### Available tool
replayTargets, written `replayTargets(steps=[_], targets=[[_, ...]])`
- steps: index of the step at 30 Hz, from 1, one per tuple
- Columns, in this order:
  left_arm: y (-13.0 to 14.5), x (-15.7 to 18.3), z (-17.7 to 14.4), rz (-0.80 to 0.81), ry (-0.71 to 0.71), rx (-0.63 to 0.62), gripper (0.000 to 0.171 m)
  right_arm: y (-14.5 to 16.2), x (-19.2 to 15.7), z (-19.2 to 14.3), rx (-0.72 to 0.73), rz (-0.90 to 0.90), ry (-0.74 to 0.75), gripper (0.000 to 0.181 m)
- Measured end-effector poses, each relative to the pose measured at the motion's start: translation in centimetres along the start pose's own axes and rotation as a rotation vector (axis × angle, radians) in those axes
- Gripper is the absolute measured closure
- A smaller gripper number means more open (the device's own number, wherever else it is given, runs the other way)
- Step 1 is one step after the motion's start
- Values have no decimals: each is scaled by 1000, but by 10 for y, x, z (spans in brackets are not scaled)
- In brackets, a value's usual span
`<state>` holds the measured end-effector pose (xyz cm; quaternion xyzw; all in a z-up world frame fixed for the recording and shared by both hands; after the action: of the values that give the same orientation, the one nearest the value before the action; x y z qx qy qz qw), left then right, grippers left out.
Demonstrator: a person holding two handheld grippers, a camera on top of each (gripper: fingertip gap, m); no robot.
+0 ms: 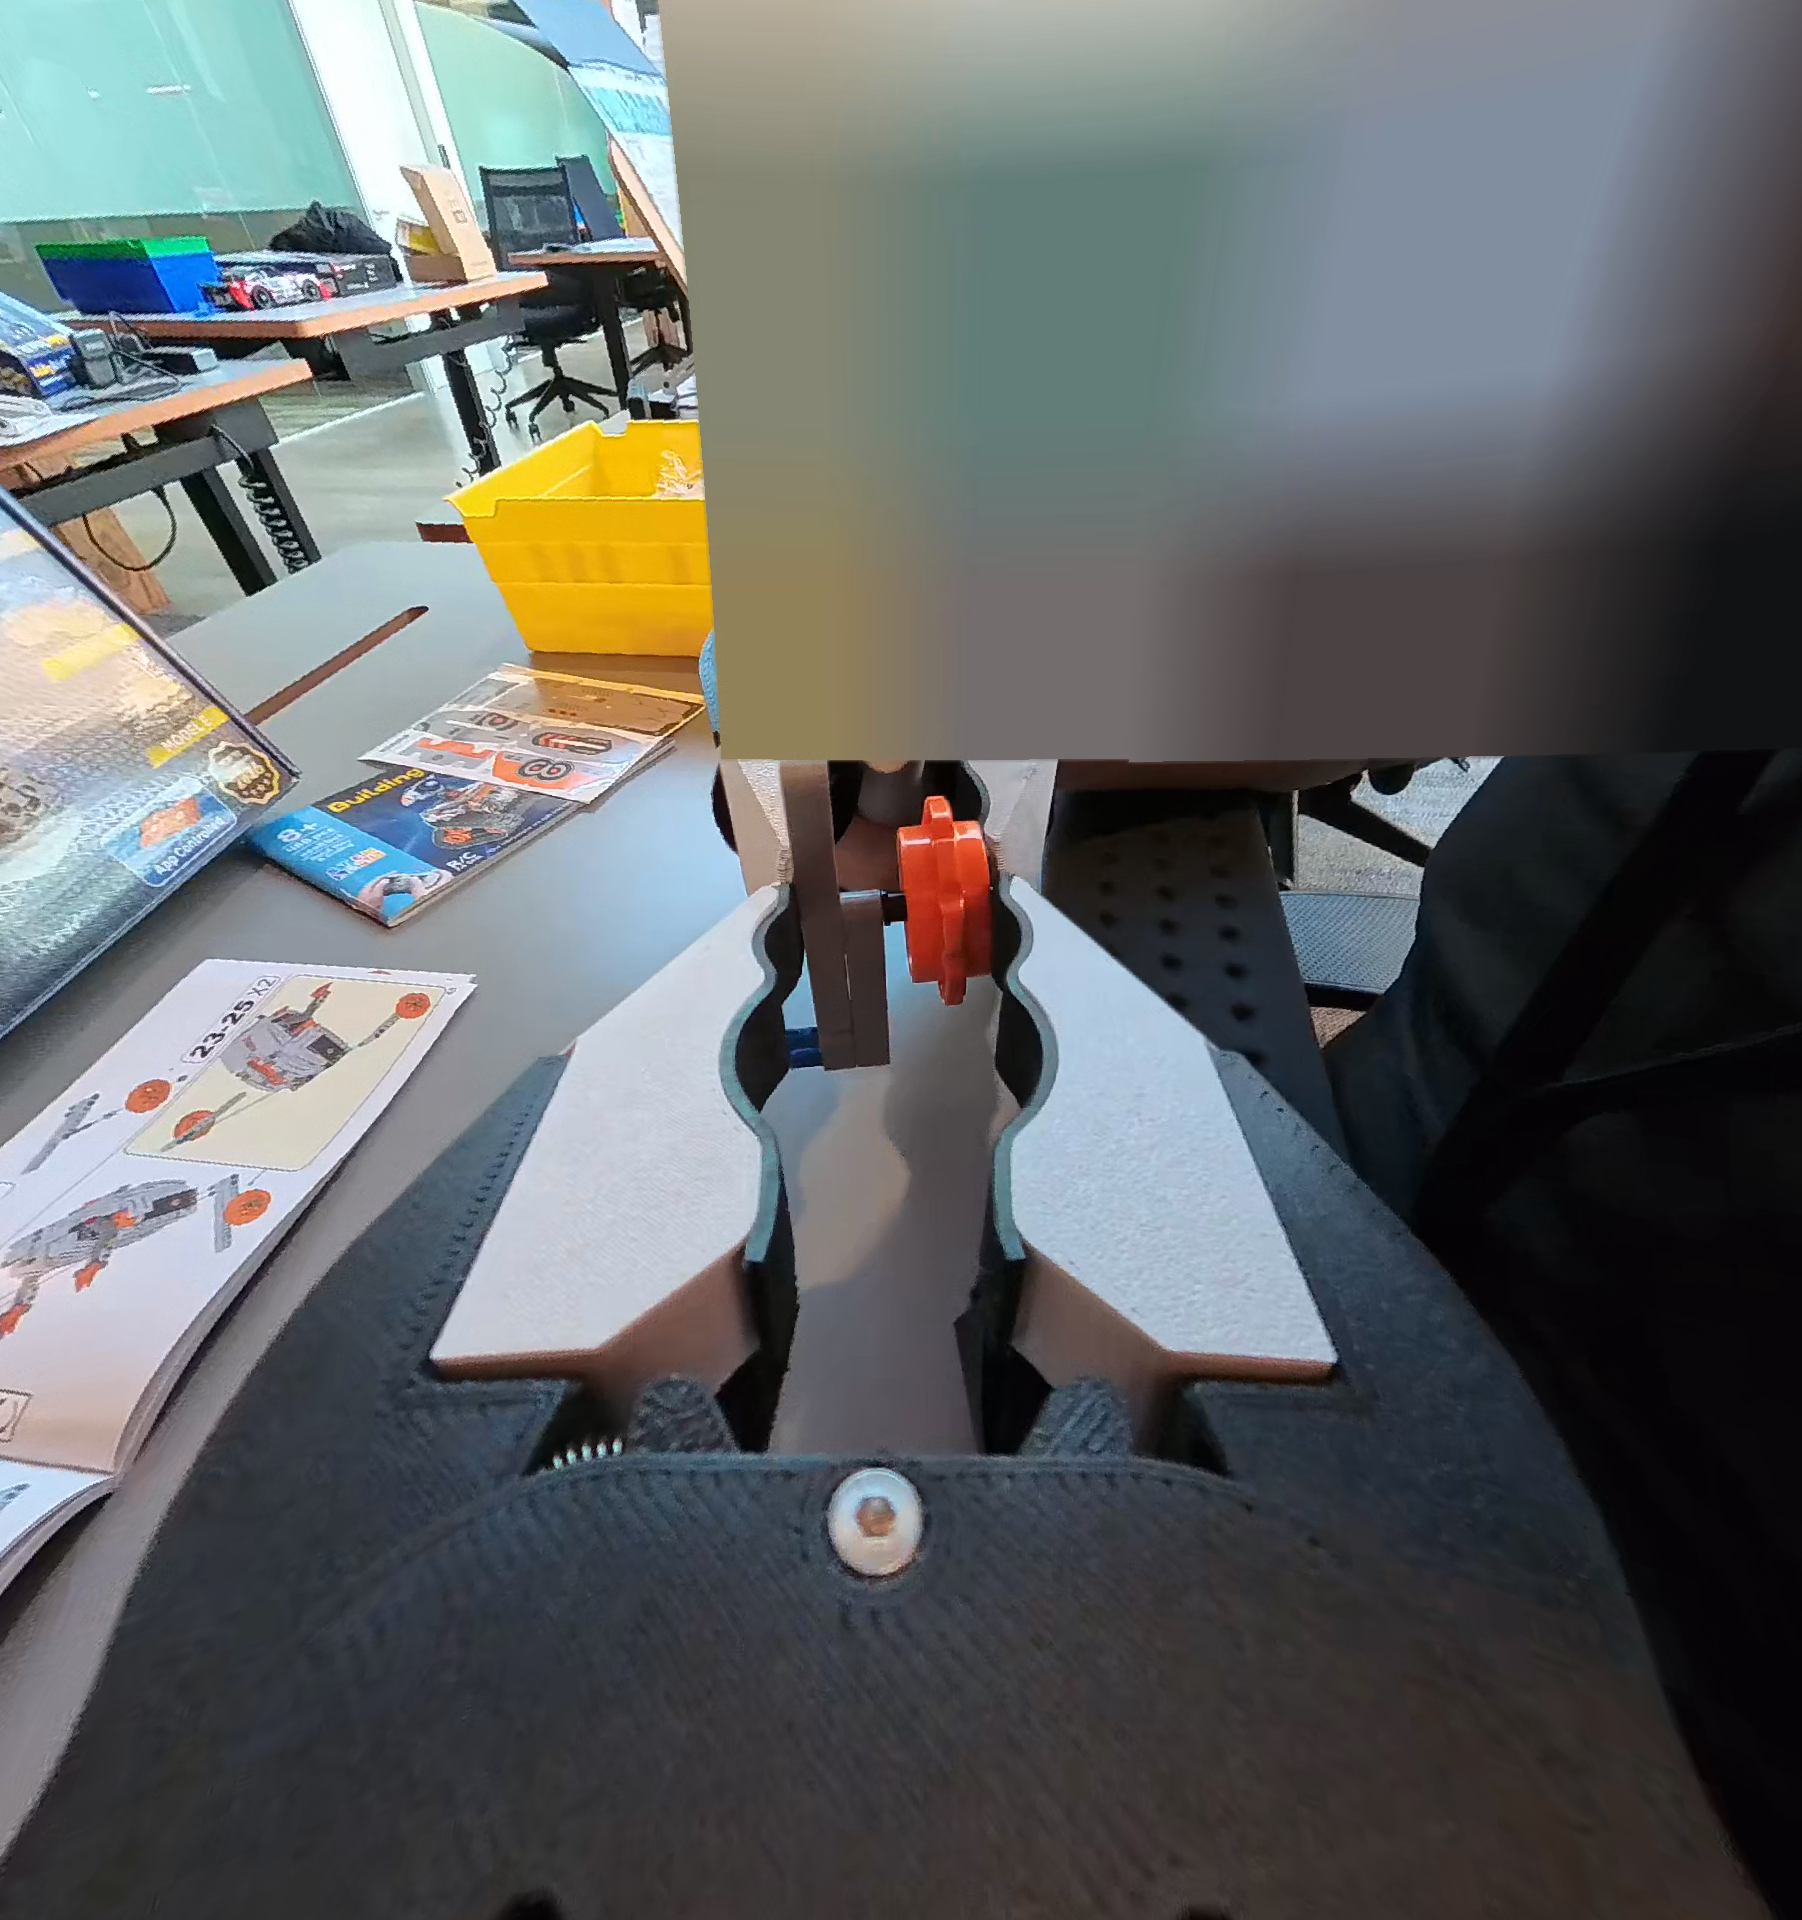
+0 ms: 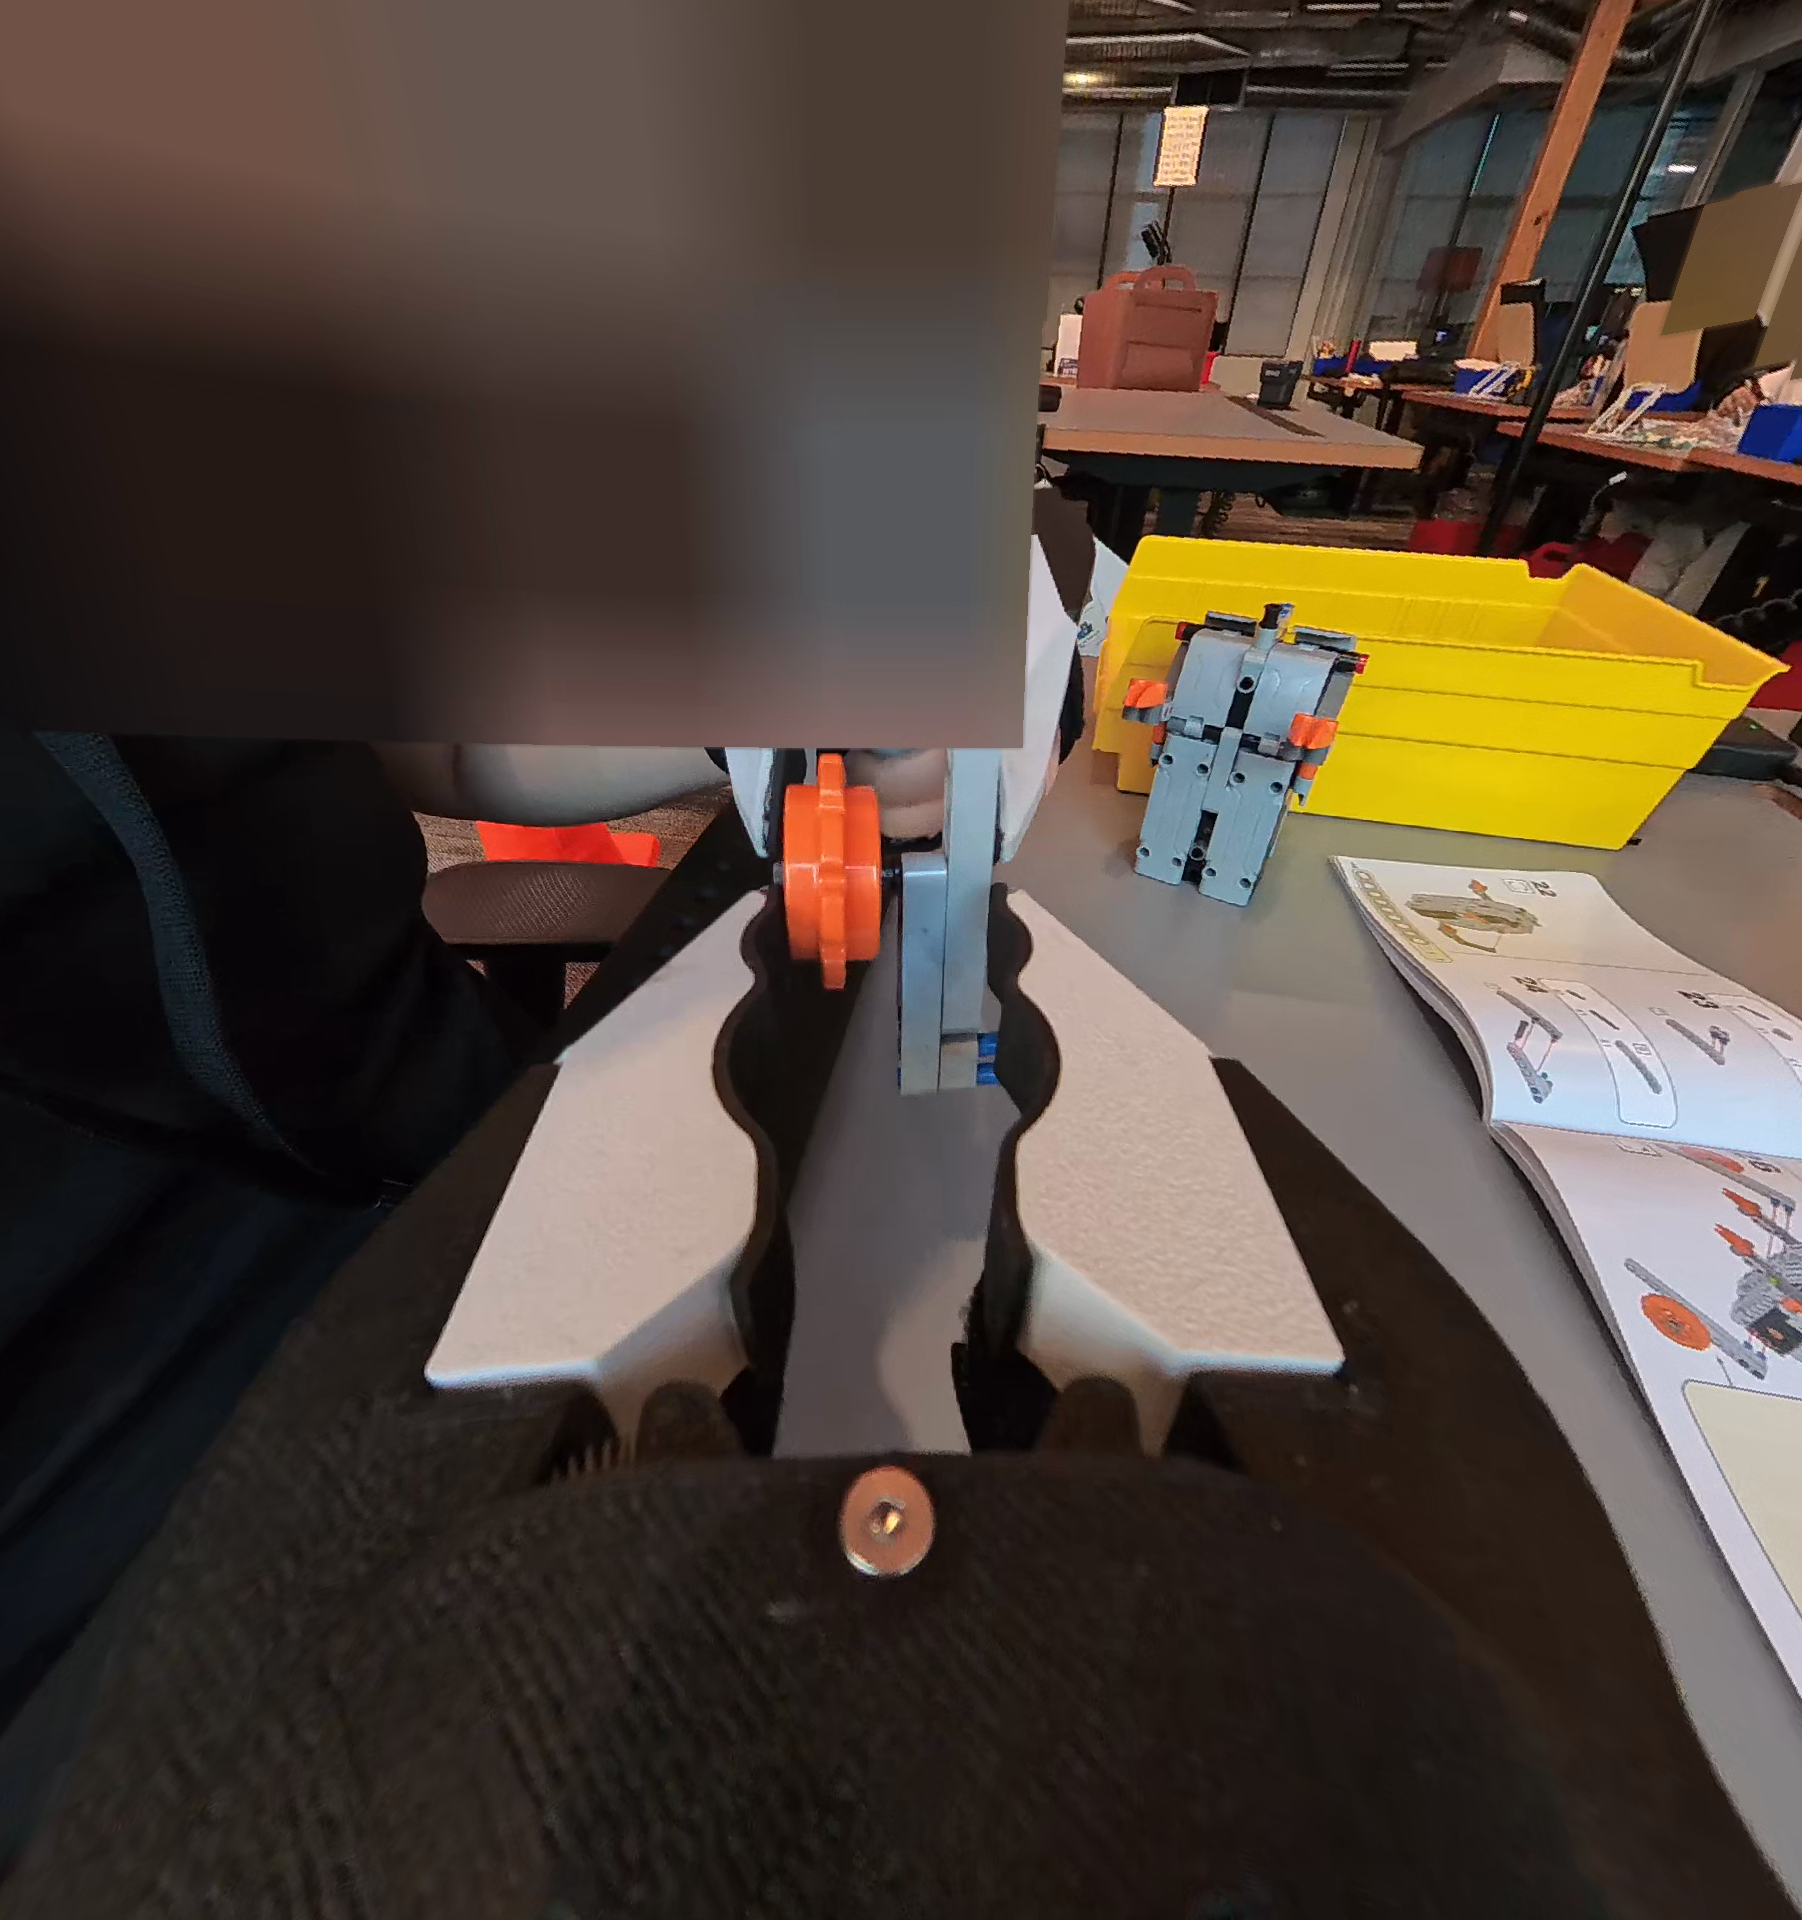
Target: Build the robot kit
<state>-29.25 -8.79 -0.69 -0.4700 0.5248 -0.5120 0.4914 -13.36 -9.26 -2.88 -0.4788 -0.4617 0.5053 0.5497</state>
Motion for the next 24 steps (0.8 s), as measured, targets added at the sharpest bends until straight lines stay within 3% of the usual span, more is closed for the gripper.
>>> replayTargets(steps=[11,24], targets=[[2,-3,0,-45,-4,30,137,1,-1,2,-10,11,-1,138],[1,-4,-1,-117,33,85,137,-2,-3,4,-9,24,2,144]])
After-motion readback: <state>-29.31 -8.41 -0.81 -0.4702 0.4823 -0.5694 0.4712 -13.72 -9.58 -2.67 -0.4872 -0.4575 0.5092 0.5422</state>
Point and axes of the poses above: each gripper's, where its closed fingertips meet, z out along the fingers, y out of its underside, x = y × z across the jaws, the point moved 9 cm from there along -z, back along the fingers, and after that the axes turned 11 degrees about x, right-handed, at the moved point
